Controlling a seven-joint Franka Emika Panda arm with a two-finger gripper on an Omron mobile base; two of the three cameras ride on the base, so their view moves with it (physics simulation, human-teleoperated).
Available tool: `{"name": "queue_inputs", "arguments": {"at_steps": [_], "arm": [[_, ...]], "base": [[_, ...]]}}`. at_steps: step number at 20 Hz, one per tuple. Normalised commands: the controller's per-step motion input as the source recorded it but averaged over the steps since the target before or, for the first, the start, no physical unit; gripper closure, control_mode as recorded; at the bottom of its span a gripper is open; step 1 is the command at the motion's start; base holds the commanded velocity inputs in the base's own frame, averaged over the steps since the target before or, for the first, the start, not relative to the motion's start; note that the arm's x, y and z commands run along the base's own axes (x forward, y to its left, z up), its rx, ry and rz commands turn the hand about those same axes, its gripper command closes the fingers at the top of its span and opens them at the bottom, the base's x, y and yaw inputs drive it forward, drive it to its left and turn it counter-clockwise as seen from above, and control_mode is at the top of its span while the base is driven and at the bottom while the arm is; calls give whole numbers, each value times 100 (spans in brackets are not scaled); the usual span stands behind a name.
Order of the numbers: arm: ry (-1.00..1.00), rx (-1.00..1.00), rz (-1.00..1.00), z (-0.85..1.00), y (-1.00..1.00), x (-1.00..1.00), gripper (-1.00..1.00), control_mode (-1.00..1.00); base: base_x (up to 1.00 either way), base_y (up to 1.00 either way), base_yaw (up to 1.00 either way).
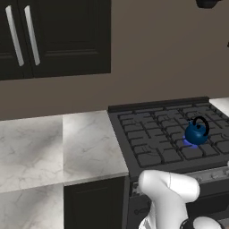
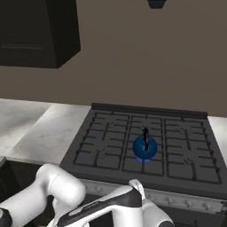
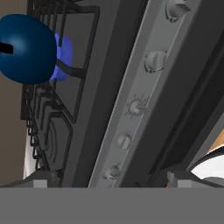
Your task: Lower the heat of the kettle.
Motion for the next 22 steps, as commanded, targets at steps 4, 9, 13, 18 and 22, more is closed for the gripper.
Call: {"name": "queue_inputs", "arguments": {"at_steps": [4,9,13,18,22], "arm": [[-1,-4,1,-17,-5,4,-100,-100],[-15,-13,4,-15,-17,0,-100,-100],[-20,-19,4,-13,-14,0,-100,-100],[-22,-29,9,-12,-18,0,-100,-100],[-23,-35,10,-18,-15,0,-100,-100]], "base": [[0,0,0],[0,0,0],[0,0,0],[0,0,0],[0,0,0]]}}
